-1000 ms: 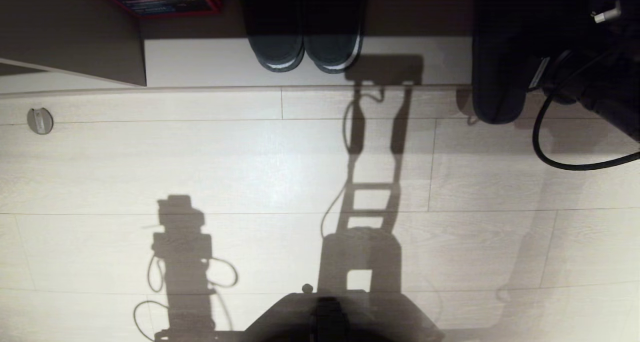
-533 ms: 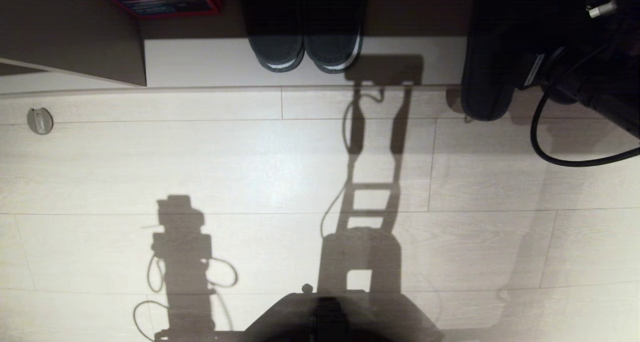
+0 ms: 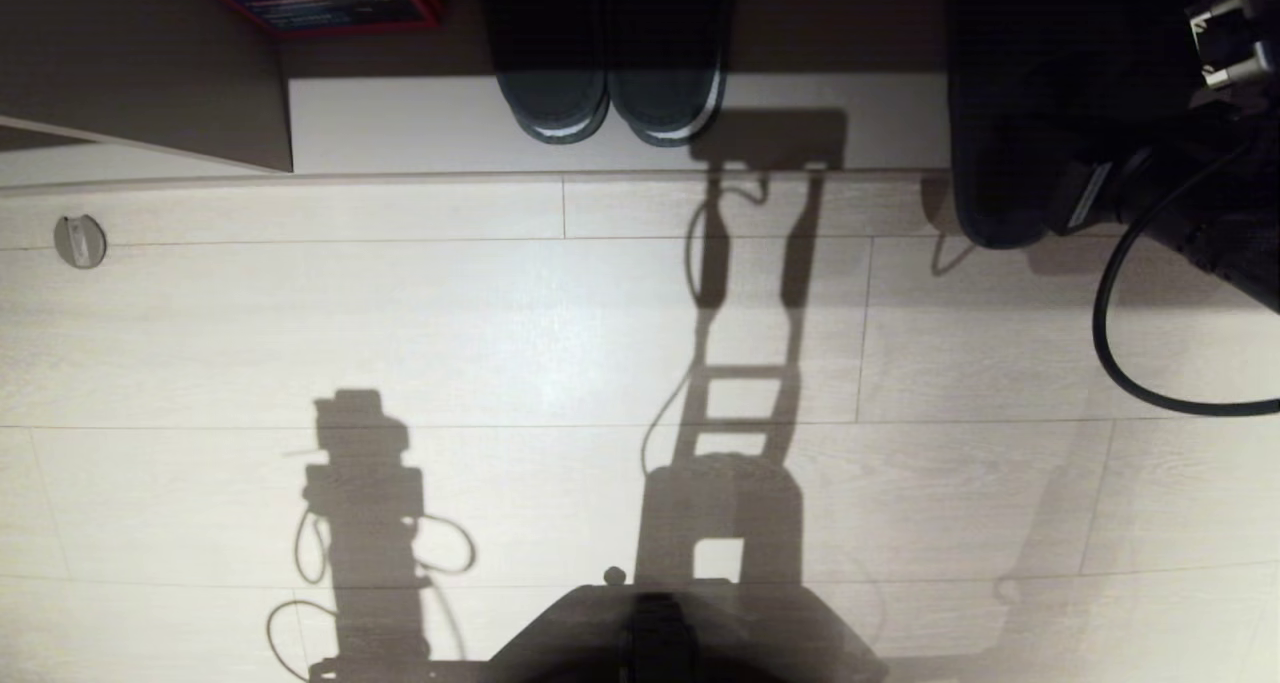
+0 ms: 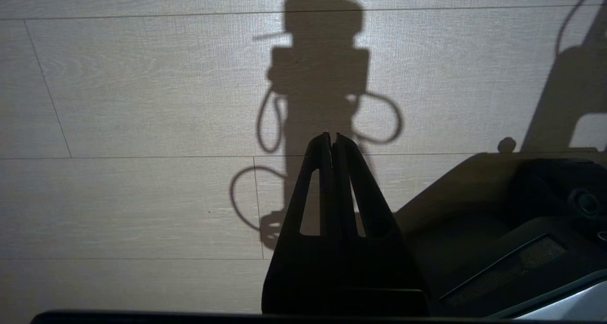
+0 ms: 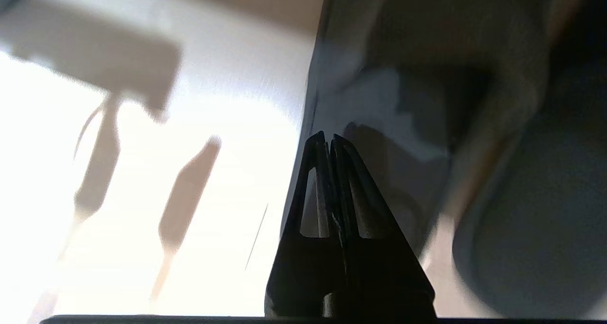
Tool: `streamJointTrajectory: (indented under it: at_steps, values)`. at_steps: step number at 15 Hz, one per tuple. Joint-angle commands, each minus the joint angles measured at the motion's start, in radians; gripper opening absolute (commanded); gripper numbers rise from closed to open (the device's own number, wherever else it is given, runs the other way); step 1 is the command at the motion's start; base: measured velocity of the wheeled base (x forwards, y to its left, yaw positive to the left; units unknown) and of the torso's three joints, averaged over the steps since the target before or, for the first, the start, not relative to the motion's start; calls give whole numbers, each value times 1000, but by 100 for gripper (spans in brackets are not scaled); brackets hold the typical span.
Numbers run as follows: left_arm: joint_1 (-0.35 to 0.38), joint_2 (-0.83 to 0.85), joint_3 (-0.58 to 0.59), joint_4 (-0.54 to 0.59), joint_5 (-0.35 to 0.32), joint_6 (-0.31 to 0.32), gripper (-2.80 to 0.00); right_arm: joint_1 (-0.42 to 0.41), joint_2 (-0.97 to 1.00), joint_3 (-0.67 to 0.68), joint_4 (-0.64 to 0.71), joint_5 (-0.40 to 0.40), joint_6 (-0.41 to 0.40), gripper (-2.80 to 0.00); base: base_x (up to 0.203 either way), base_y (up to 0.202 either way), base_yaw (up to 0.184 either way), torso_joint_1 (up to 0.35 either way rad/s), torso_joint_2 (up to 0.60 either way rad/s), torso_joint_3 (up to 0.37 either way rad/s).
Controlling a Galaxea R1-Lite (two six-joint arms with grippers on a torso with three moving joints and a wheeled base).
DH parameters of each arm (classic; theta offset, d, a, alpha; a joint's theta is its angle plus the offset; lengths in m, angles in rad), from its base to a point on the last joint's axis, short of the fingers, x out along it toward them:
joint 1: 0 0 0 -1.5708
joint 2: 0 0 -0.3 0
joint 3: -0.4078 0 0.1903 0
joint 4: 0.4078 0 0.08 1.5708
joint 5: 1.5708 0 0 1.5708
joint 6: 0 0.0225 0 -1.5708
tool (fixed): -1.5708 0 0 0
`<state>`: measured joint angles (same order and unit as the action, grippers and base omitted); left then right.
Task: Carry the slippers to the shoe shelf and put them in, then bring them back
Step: Place the slippers into the shoe cabinet, then pick up the slippers in the shoe cabinet
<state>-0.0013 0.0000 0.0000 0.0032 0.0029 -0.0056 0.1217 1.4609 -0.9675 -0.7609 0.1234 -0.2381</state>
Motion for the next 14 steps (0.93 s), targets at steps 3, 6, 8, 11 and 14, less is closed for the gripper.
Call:
streamJointTrajectory:
  at_steps: [3, 6, 8, 11, 14]
  values:
    - [1, 0, 0, 0, 0, -1, -280, 7, -129, 142, -5, 3, -3, -280, 0, 0, 0, 0, 0, 0]
    - [0, 0, 0, 0, 0, -1, -280, 24, -140, 233, -9, 0, -9, -280, 0, 0, 0, 0, 0, 0]
    - [0, 0, 0, 0, 0, -1, -280, 24, -165, 285, -9, -13, -35, -280, 0, 0, 0, 0, 0, 0]
    - [0, 0, 0, 0, 0, -1, -280, 24, -211, 428, 2, -14, -80, -280, 0, 0, 0, 0, 0, 0]
    - [0, 0, 0, 0, 0, -1, -280, 24, -221, 464, 2, -13, -116, -280, 0, 0, 0, 0, 0, 0]
